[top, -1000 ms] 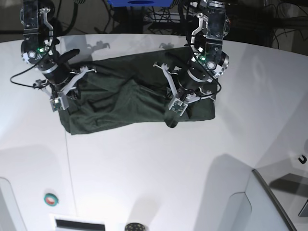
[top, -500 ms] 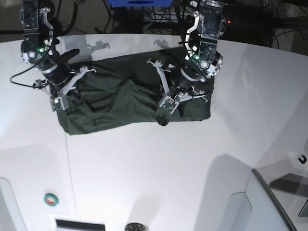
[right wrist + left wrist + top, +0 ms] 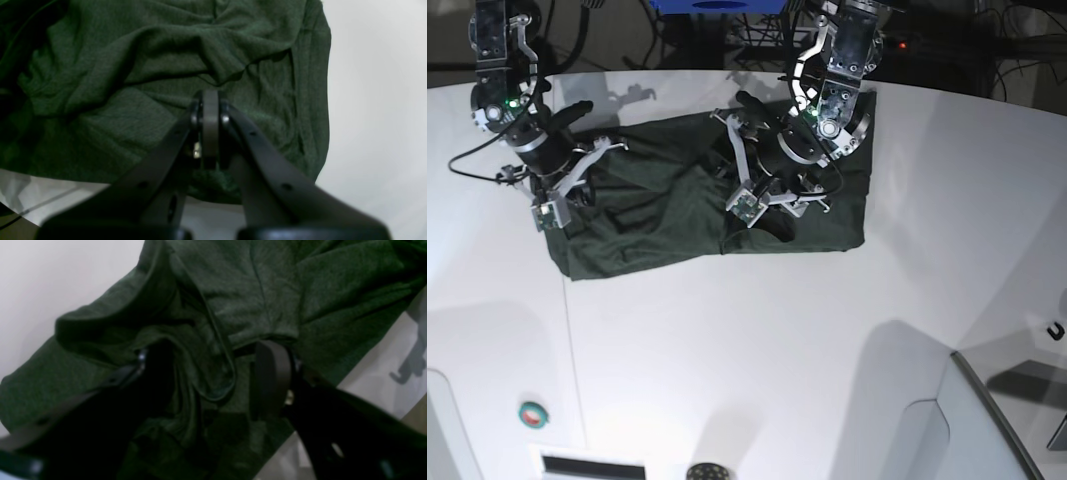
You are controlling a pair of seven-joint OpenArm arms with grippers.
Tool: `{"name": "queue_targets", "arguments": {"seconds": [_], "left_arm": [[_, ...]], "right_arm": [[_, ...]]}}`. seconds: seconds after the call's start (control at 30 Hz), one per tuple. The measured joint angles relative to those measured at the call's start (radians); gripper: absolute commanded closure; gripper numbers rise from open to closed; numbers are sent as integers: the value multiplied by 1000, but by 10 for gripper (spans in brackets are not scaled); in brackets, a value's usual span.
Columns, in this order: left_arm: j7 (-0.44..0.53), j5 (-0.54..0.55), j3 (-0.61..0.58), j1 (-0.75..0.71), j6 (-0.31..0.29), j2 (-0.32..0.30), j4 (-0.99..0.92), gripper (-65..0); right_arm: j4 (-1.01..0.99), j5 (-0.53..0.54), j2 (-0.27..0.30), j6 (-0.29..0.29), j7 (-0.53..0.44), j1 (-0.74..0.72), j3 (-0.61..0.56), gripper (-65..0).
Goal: Layout the t-shirt on the table in an organized manner, then fold the t-shirt properly
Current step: 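Fold the held strip end with the left gripper toward the right gripper, then release the right gripper and move it over the folded stack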
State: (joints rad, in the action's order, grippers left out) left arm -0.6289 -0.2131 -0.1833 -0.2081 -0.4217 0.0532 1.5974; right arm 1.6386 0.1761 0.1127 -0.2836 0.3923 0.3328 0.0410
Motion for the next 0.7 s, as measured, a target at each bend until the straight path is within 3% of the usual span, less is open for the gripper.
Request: {"name": "queue_targets", "arguments": {"seconds": [0.2,0.3,0.37,0.43,0.53,0.63,0.7], "left_arm": [[-3,8,-60,-9,-3,0,95,-433],[-22,13,-10,-24,-9,5,206,-426],[-93,24,109,-28,-20,-21,284,-420],[-179,3,284,-34,3,-56,327,-329],[-192,6,564,-96,0,-107,329,-7],[-203,3,805,-146,-1,-103,312,0],[-196,19,938,-146,-11,-101,295,0]], "right_arm": [[0,0,0,0,0,0,-1,0],[21,-5,2,0,10,5,-3,0],[64,-3,1,0,5,18,-5,0],[115,-5,3,5,10,39,-7,-2],[197,-14,16,15,8,61,-80,-3],[247,2,75,6,-5,55,-306,-6],[243,-2,110,3,21,18,-473,-51]]}}
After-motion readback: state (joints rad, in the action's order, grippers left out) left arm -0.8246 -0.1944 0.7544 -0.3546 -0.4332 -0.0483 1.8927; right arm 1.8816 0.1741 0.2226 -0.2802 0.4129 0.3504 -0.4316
